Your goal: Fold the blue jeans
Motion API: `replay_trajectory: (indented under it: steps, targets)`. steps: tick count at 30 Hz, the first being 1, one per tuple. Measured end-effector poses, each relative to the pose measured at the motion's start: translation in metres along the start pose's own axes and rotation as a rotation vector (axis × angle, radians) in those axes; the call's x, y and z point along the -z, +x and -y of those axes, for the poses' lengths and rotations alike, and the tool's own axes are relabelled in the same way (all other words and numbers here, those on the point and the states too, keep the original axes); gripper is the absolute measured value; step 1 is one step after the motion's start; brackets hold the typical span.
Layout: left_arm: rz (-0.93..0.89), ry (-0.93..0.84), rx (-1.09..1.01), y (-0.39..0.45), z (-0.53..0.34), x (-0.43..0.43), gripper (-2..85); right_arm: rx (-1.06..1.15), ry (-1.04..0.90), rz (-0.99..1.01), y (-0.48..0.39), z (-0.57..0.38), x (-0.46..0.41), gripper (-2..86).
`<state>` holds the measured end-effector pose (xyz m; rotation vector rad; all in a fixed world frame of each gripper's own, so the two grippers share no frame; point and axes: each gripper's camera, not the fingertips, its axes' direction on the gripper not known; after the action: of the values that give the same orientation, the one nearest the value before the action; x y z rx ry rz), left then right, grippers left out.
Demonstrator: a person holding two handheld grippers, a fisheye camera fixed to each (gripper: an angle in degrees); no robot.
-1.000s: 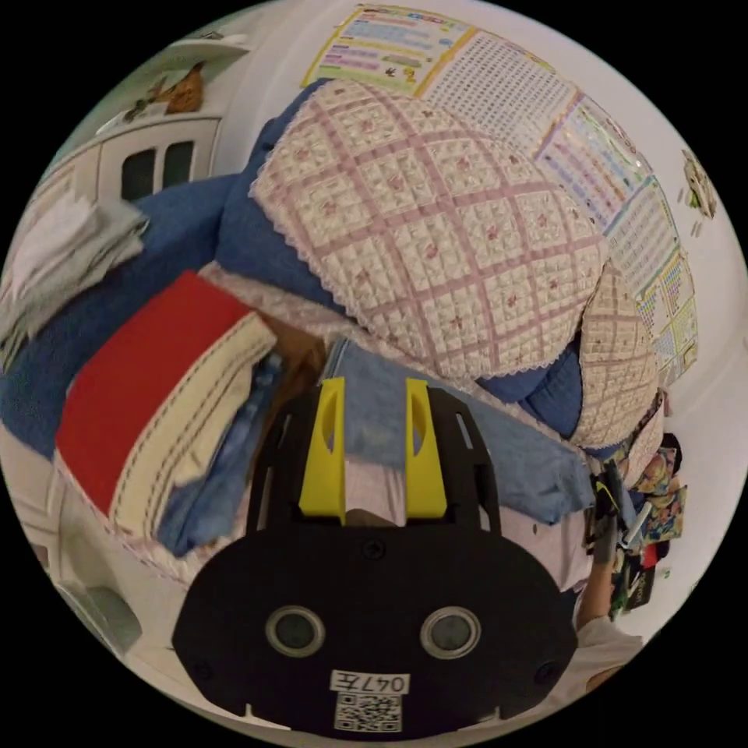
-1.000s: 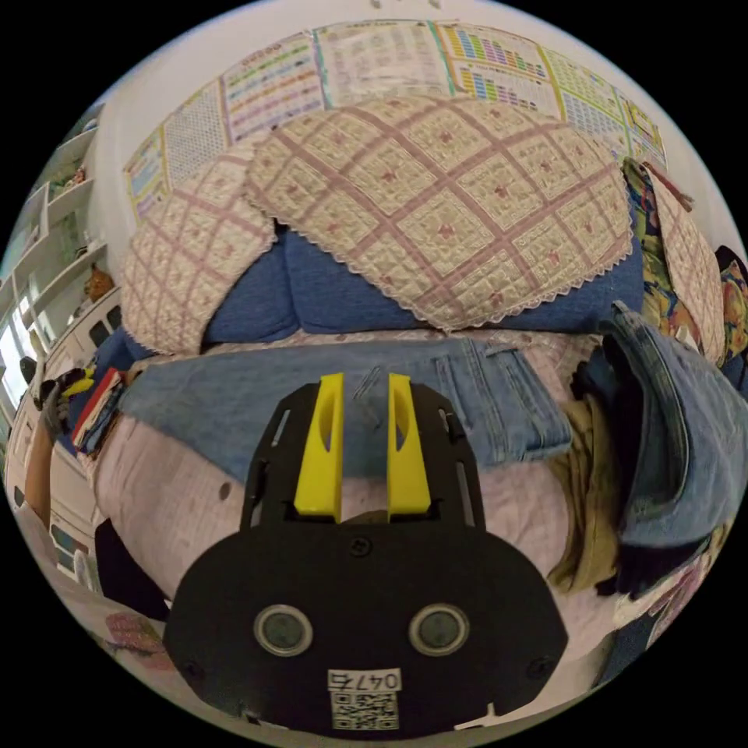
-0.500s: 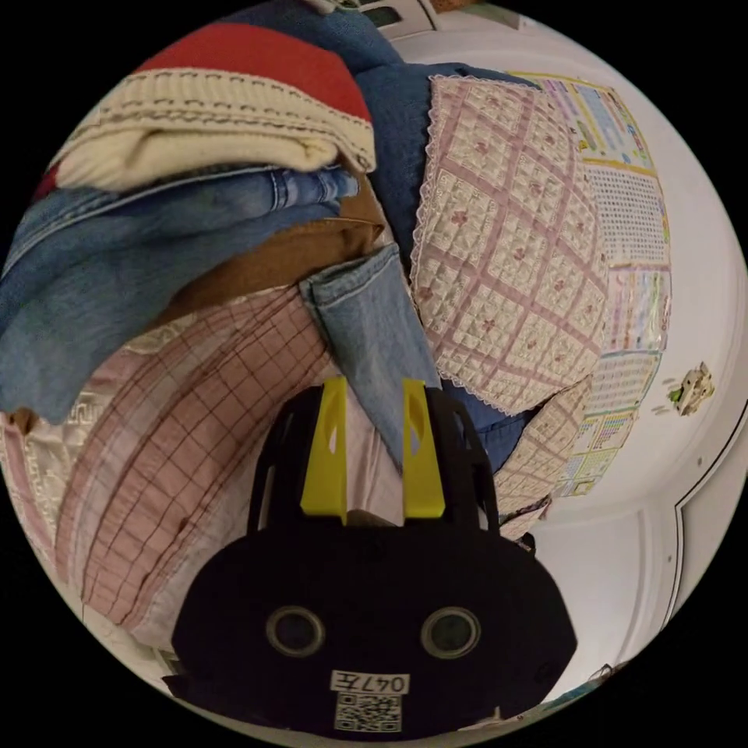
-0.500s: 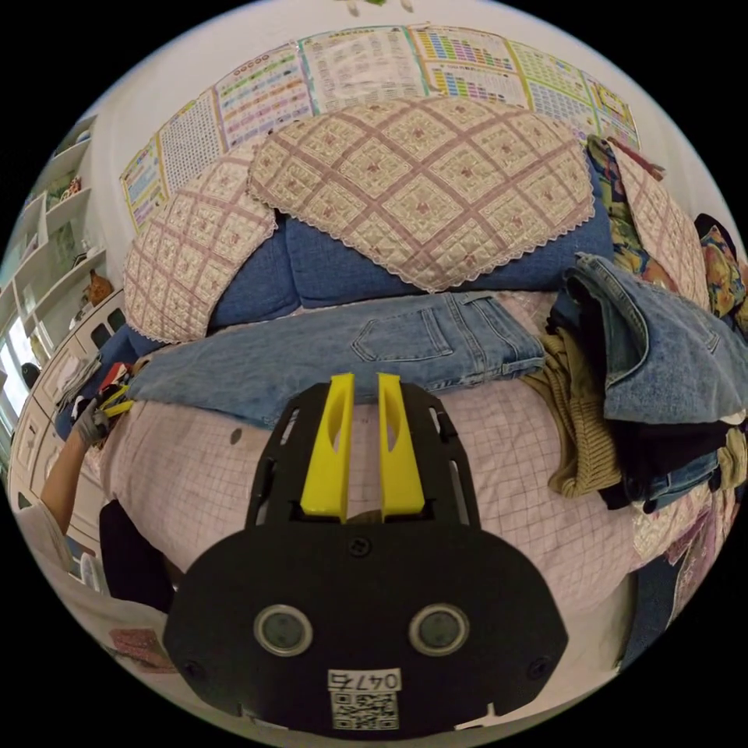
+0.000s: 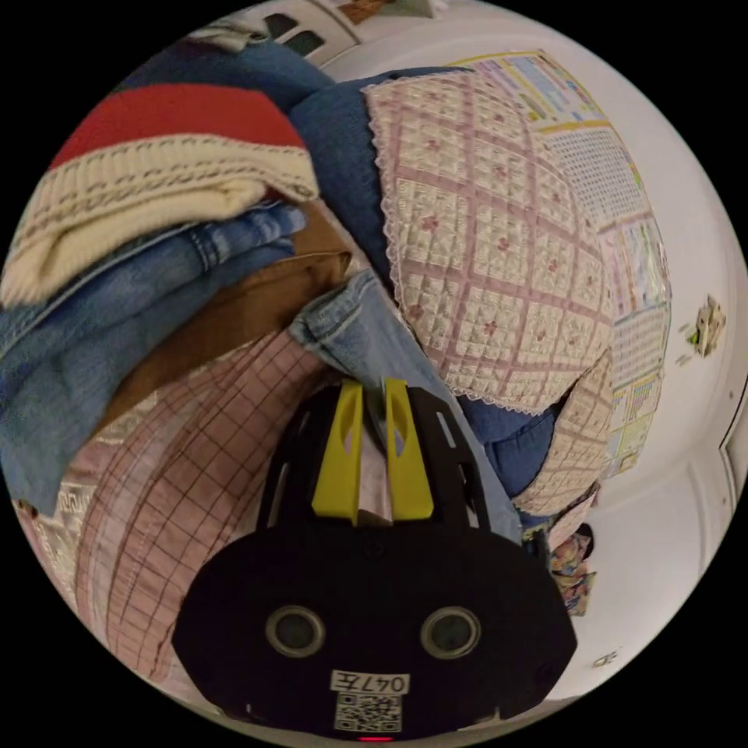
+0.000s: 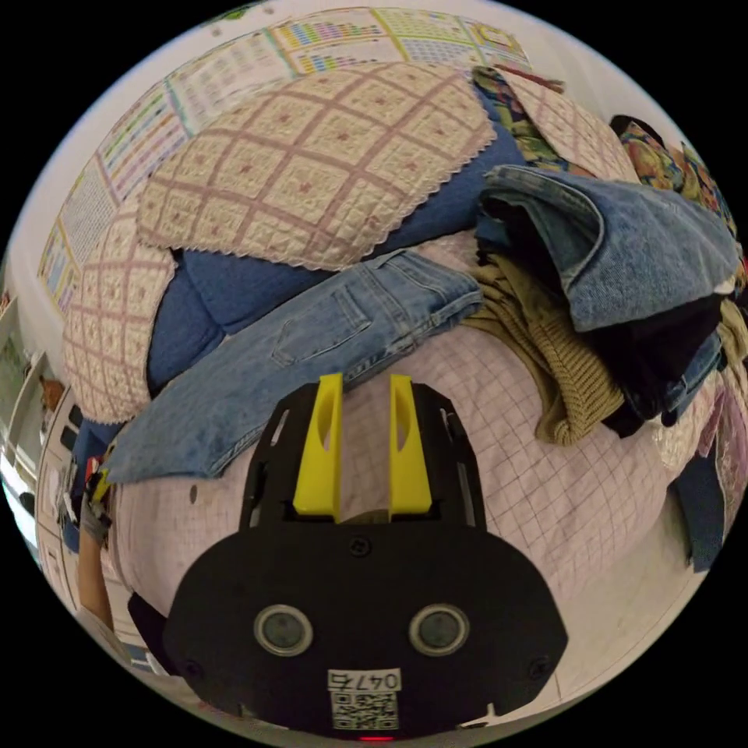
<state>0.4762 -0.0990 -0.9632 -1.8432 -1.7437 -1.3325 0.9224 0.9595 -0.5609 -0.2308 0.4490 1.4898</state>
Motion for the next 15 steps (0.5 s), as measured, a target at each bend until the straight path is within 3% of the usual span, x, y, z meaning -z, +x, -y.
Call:
replay_trajectory:
  steps: [7,11,15]
  targets:
    - [-0.01,0.035,-0.132,0.013,-0.012,0.033,0.1,-0.202,-0.057,0.121,0.055,0.003,-0.074,6.8]
    - [-0.016,0.06,-0.204,0.043,-0.015,0.069,-0.6,0.014,-0.116,0.028,0.035,0.013,-0.093,3.8]
    - [-0.012,0.068,-0.302,0.09,-0.013,0.126,-0.8,0.237,-0.055,-0.008,-0.002,0.018,-0.062,3.0]
